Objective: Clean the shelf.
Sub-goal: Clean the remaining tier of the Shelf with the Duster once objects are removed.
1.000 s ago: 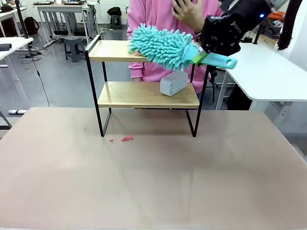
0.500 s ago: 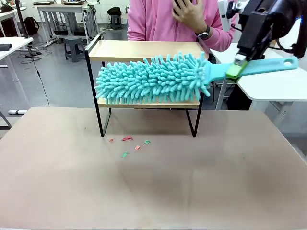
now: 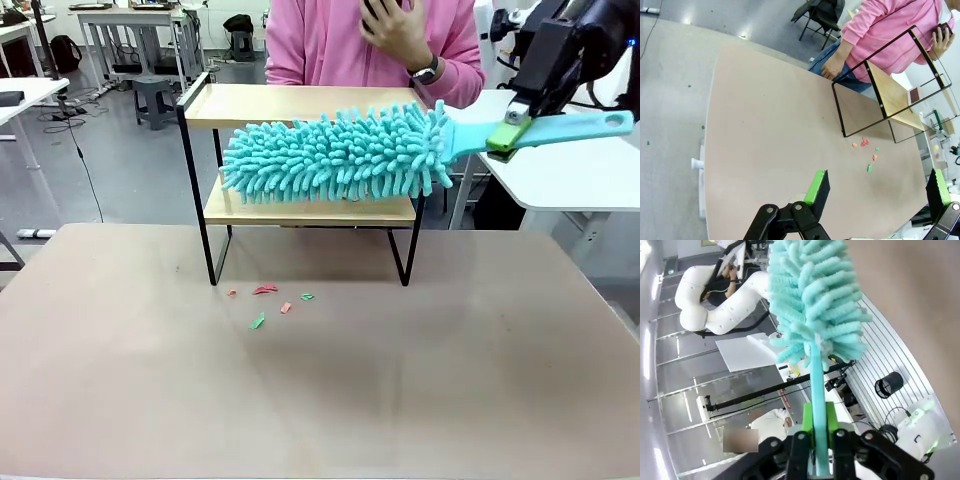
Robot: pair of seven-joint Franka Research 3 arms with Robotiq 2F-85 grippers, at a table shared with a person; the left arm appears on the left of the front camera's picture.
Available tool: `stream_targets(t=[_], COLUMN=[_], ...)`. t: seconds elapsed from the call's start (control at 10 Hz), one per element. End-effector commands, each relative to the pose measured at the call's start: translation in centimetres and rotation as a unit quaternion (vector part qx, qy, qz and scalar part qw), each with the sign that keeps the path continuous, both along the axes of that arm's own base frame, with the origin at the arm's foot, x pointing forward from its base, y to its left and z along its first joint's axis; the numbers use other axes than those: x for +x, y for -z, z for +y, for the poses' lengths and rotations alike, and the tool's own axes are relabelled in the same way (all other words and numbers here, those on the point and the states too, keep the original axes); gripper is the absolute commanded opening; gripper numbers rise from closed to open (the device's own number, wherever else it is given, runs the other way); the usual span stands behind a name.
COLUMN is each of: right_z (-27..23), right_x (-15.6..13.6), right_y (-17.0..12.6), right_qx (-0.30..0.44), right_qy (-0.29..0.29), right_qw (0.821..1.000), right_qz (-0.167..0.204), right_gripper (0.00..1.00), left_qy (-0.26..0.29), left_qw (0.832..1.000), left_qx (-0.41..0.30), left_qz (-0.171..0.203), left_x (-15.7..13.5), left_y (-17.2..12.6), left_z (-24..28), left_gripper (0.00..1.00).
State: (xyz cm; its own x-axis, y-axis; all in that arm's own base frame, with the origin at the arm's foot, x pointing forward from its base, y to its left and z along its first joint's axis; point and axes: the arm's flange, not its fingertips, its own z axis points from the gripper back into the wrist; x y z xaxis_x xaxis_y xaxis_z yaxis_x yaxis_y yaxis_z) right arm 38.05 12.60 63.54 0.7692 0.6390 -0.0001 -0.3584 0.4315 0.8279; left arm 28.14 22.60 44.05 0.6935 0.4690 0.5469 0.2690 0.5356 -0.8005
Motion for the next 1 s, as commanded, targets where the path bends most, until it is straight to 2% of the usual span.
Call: stream_targets(t=[0.0, 0.1, 0.2, 0.3, 0.5, 0.6, 0.7, 0.8, 0.9], right_z=[-2.9, -6.5, -11.9, -16.6, -23.7, -26.1, -26.8, -26.9, -26.4], right_x=[-2.9, -5.2, -7.8, -10.0, -14.1, -14.7, -14.1, -12.9, -11.2], right_y=[-1.0, -1.3, -0.9, 0.7, 5.3, 9.0, 12.1, 14.8, 17.0], right_qx=[0.088, 0.143, 0.205, 0.235, 0.296, 0.305, 0.304, 0.289, 0.254], right_qy=[-0.013, 0.003, 0.073, 0.184, 0.339, 0.443, 0.491, 0.534, 0.547], right_qw=[0.996, 0.989, 0.974, 0.949, 0.883, 0.835, 0.811, 0.792, 0.798], right_qz=[-0.011, -0.032, -0.068, -0.1, -0.13, -0.116, -0.094, -0.063, -0.016], right_gripper=[0.13, 0.13, 0.13, 0.13, 0.13, 0.13, 0.13, 0.13, 0.13], left_qy=[0.0, 0.0, 0.0, 0.0, 0.0, 0.0, 0.0, 0.0, 0.0], left_qw=[1.0, 1.0, 1.0, 1.0, 1.0, 1.0, 1.0, 1.0, 1.0], left_qx=[-0.003, -0.003, -0.003, -0.003, -0.003, -0.003, -0.003, -0.003, -0.003], left_qz=[-0.015, -0.015, -0.015, -0.015, -0.015, -0.015, -0.015, -0.015, -0.015], left_x=[0.0, 0.0, 0.0, 0.0, 0.0, 0.0, 0.0, 0.0, 0.0], left_y=[0.1, 0.1, 0.1, 0.1, 0.1, 0.1, 0.1, 0.1, 0.1], left_z=[-0.3, -0.3, -0.3, -0.3, -0.3, -0.3, -0.3, -0.3, -0.3], left_gripper=[1.0, 1.0, 1.0, 1.0, 1.0, 1.0, 1.0, 1.0, 1.0])
